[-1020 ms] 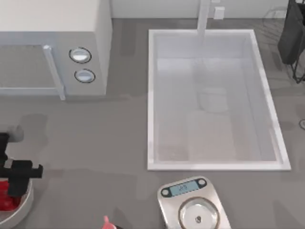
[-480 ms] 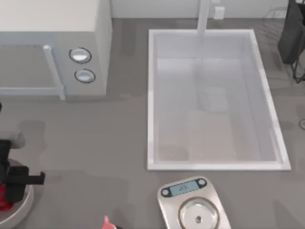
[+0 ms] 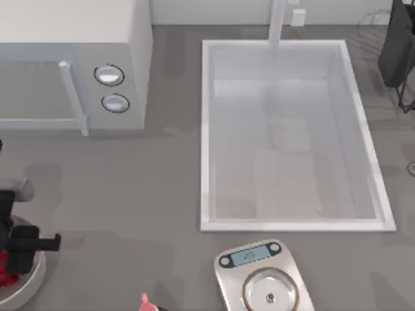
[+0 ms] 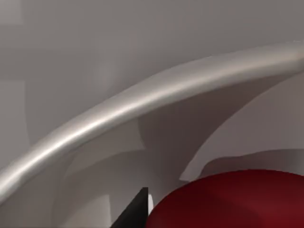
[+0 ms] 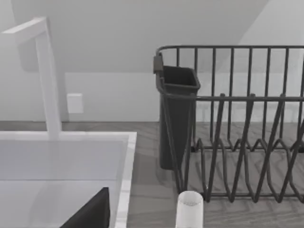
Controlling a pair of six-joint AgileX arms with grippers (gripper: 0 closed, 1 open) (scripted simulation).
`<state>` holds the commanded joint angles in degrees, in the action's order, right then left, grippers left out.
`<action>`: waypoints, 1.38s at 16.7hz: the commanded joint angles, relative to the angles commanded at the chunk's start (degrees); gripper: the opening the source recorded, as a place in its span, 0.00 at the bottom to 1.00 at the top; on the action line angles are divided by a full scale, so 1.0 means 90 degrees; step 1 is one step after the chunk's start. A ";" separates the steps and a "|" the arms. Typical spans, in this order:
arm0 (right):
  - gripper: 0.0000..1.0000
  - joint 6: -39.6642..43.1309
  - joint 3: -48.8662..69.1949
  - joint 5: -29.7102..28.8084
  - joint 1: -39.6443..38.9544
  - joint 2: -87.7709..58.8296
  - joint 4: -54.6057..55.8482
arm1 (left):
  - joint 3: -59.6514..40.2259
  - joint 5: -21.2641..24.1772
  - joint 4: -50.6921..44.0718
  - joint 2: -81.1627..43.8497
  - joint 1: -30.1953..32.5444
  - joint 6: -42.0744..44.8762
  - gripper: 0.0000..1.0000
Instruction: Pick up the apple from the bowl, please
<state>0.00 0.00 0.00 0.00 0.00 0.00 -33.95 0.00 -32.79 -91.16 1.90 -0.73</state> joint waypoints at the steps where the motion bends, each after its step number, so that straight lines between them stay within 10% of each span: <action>1: 1.00 0.0000 0.0000 0.0000 0.0000 0.0000 0.0000 | 0.0000 0.0000 0.0000 0.0000 0.0000 0.0000 0.40; 7: 1.00 0.0000 0.0000 0.0000 0.0000 0.0000 0.0000 | 0.0000 0.0000 0.0000 0.0000 0.0000 0.0000 0.00; 14: 1.00 0.0000 0.0000 0.0000 0.0000 0.0000 0.0000 | 0.0000 0.0000 0.0000 0.0000 0.0000 0.0000 0.00; 23: 1.00 0.0000 0.0000 0.0000 0.0000 0.0000 0.0000 | -0.2163 -0.0121 -0.2543 0.0736 0.0009 0.0057 0.00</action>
<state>0.00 0.00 0.00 0.00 0.00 0.00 -53.42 -1.09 -55.68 -84.53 1.97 -0.22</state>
